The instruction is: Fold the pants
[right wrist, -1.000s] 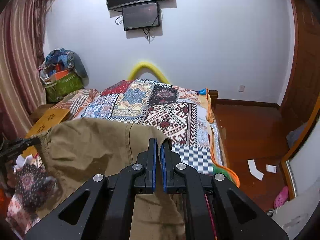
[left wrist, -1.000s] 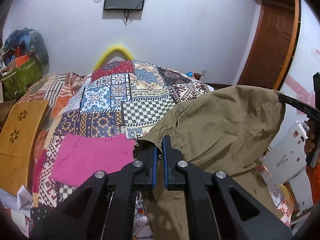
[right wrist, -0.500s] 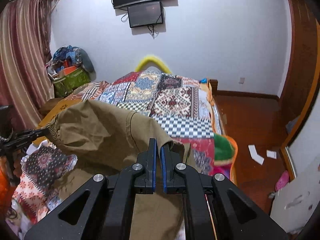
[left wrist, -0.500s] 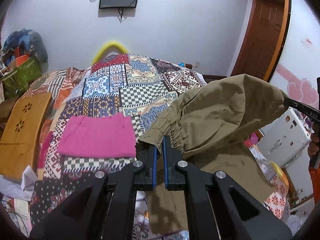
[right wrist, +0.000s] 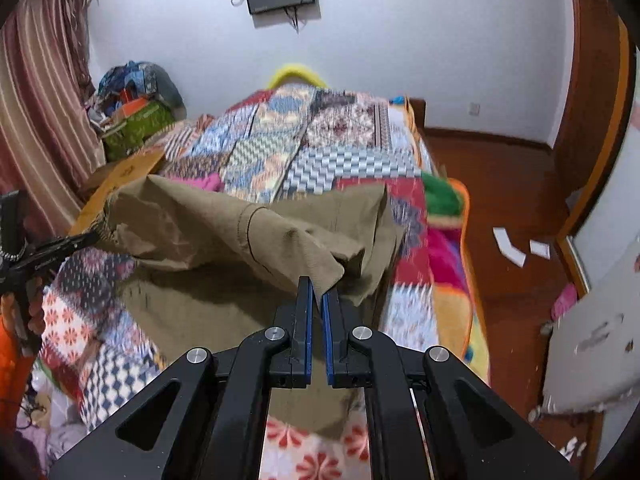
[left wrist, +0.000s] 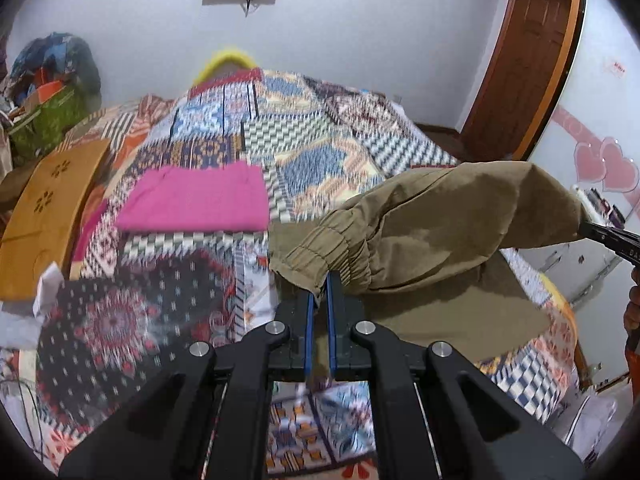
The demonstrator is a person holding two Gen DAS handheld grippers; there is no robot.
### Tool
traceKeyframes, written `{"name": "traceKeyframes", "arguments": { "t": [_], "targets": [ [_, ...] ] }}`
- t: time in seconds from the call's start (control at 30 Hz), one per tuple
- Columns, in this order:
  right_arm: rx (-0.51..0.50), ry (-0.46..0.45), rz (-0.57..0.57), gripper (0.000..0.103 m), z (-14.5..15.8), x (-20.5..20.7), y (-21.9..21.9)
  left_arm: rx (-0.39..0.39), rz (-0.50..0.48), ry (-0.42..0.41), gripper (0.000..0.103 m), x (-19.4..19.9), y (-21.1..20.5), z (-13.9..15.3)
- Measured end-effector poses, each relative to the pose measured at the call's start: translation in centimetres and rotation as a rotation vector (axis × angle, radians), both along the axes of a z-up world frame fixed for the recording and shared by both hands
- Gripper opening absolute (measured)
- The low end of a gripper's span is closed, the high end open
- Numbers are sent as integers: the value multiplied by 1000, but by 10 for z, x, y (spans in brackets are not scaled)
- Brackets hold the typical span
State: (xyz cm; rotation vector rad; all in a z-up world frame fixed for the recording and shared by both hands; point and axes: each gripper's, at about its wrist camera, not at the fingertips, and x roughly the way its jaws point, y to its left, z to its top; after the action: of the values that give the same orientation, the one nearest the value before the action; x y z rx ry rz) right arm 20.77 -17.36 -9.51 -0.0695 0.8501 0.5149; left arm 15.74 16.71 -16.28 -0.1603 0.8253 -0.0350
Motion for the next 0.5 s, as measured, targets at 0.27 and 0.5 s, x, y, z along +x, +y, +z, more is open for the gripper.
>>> {"name": "traceKeyframes", "arguments": {
  "t": [0.27, 0.5],
  "targets": [
    [-43, 118, -34, 4, -49, -27, -15, 30, 3, 83, 5, -20, -5, -40],
    [-112, 186, -57, 4, -86, -35, -23, 59, 11, 134, 5, -29, -10, -65]
  ]
}}
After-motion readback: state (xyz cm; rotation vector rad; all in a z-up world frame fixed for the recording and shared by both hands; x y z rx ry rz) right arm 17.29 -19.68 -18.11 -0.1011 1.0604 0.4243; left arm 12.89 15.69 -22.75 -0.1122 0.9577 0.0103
